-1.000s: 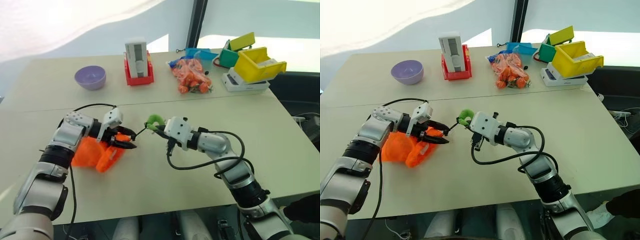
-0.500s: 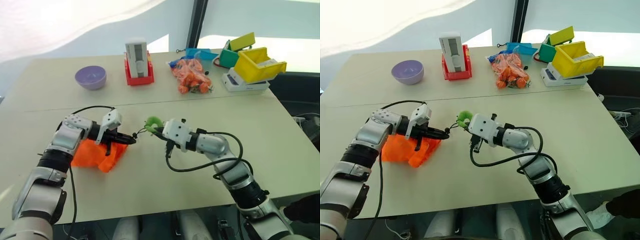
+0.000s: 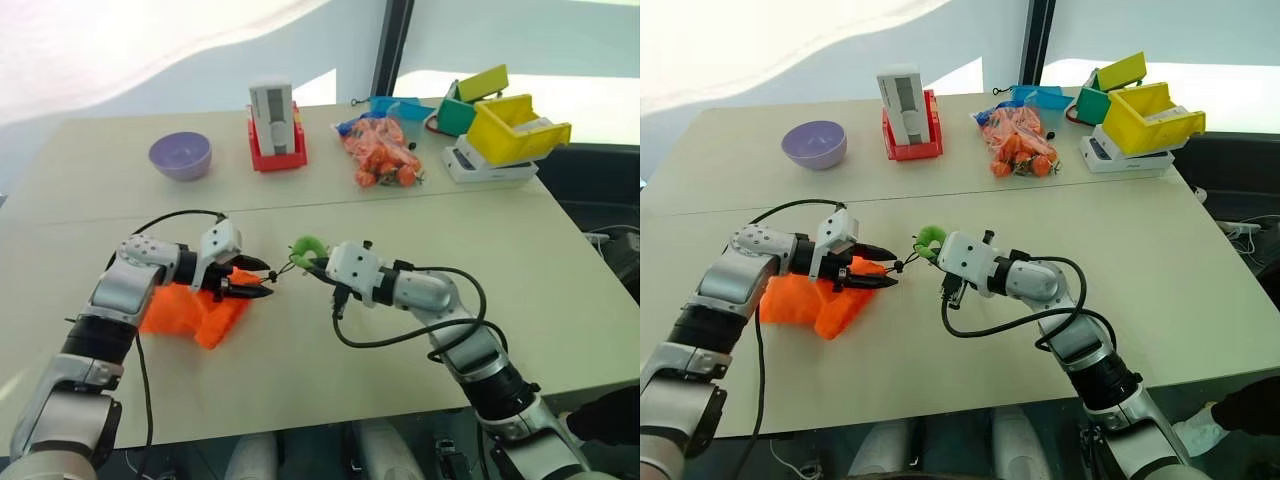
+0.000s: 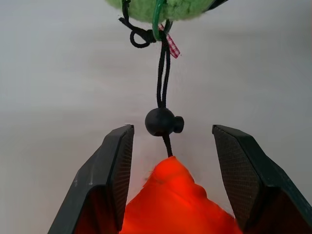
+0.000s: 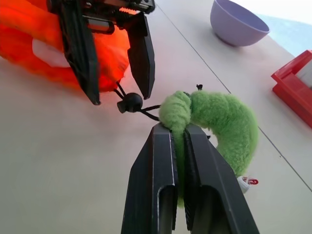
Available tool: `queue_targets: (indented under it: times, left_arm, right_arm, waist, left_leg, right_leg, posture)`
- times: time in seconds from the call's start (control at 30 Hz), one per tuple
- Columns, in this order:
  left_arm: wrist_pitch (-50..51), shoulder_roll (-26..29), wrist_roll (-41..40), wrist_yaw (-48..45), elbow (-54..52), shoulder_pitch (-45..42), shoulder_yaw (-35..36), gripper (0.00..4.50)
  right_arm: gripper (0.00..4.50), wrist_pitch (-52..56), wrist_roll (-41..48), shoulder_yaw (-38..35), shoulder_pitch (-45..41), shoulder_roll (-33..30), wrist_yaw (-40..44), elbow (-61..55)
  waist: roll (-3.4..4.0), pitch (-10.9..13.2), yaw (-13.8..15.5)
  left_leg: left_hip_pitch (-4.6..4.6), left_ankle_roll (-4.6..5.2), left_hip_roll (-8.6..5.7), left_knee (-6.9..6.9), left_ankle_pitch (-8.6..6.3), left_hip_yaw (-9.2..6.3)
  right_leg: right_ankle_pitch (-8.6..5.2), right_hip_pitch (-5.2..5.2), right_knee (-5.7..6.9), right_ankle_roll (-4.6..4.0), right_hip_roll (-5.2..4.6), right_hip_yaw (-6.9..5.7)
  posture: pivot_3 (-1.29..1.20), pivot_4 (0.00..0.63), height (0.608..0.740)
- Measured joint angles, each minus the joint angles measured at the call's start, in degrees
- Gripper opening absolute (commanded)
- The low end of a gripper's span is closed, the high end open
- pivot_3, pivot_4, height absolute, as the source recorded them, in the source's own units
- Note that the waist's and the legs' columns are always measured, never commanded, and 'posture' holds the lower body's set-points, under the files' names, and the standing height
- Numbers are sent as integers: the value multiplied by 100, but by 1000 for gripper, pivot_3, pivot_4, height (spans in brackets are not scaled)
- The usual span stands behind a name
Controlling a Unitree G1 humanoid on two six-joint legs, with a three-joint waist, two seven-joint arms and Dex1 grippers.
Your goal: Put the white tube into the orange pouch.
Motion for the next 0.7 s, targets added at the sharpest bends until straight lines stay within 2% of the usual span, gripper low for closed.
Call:
queue_targets:
  times: [0.23, 0.7]
  left_arm:
    - [41, 51, 11, 647, -738, 535, 114, 2694]
    - [-316, -187, 206, 1109, -574, 494, 20, 2694]
  right_arm:
    - [0, 13, 9, -10, -6, 0, -1, -4]
    - [0, 63, 19, -9, -8, 2, 13, -35]
  waist:
    - [0, 0, 47]
    - [0, 0, 23]
  left_leg:
    - [2, 0, -5, 15, 0, -1]
    - [4, 0, -7, 20, 0, -2]
  right_leg:
    - [0, 6, 13, 0, -4, -1]
    - [0, 5, 22, 0, -3, -1]
  posture:
    - [0, 150, 740]
    - [0, 150, 740]
